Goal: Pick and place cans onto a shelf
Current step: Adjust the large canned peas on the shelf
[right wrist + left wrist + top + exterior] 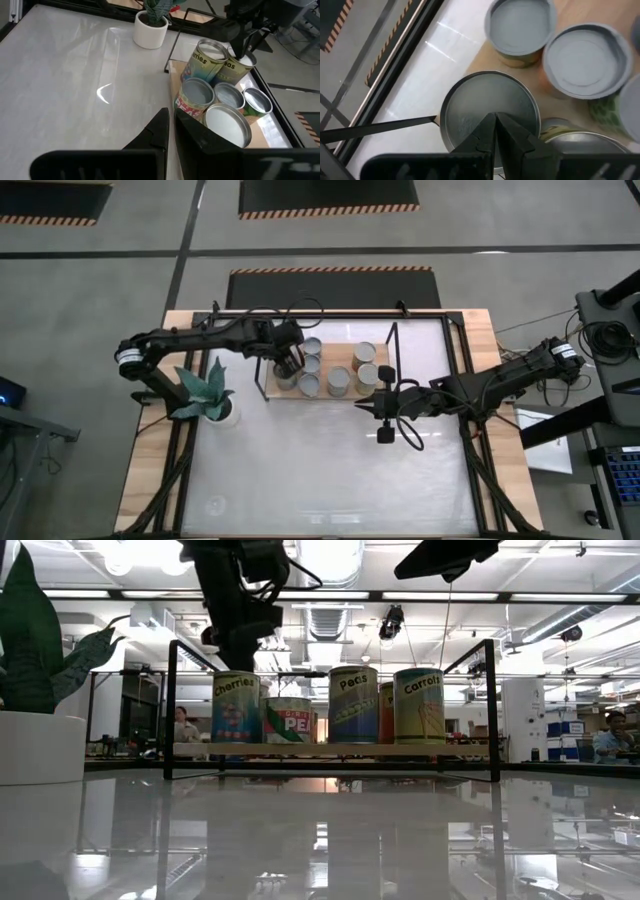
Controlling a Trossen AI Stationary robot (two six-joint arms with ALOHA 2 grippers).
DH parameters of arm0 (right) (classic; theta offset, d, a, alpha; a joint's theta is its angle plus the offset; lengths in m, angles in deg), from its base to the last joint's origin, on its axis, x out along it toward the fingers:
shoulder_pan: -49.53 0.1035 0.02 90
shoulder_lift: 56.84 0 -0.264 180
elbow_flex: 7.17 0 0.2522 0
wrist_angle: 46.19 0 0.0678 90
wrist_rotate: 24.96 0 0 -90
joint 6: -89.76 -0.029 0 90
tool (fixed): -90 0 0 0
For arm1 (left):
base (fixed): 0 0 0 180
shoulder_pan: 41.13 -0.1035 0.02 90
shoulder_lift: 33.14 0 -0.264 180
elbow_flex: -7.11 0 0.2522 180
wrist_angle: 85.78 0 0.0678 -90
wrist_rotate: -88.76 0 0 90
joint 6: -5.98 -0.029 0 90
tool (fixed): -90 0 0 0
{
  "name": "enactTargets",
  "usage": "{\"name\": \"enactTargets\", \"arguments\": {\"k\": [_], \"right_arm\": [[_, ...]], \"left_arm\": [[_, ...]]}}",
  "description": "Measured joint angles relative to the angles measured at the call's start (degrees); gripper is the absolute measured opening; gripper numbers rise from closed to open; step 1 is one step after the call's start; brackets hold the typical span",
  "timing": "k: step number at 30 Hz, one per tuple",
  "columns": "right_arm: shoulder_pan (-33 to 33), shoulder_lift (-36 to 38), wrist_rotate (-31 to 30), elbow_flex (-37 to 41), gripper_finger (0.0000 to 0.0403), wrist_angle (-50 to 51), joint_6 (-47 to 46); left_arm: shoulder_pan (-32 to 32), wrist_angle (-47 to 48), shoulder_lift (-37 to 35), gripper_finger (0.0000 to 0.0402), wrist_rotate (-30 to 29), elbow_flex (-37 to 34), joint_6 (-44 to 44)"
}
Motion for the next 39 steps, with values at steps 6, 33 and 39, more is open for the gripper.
{"name": "enactTargets", "arguments": {"k": [6,33,39], "right_arm": [[0.0,0.0,0.0,0.0,0.0018,0.0,0.0],[0.0,0.0,0.0,0.0,0.0018,0.0,-0.1],[0.0,0.0,0.0,0.0,0.0018,0.0,-0.6]], "left_arm": [[1.3,0.2,0.0,0.0,0.5,0.0,1.3],[2.5,2.6,-0.3,0.0,-1.5,0.1,4.5],[3.1,2.6,-2.3,0.0,-2.8,0.0,4.5]]}}
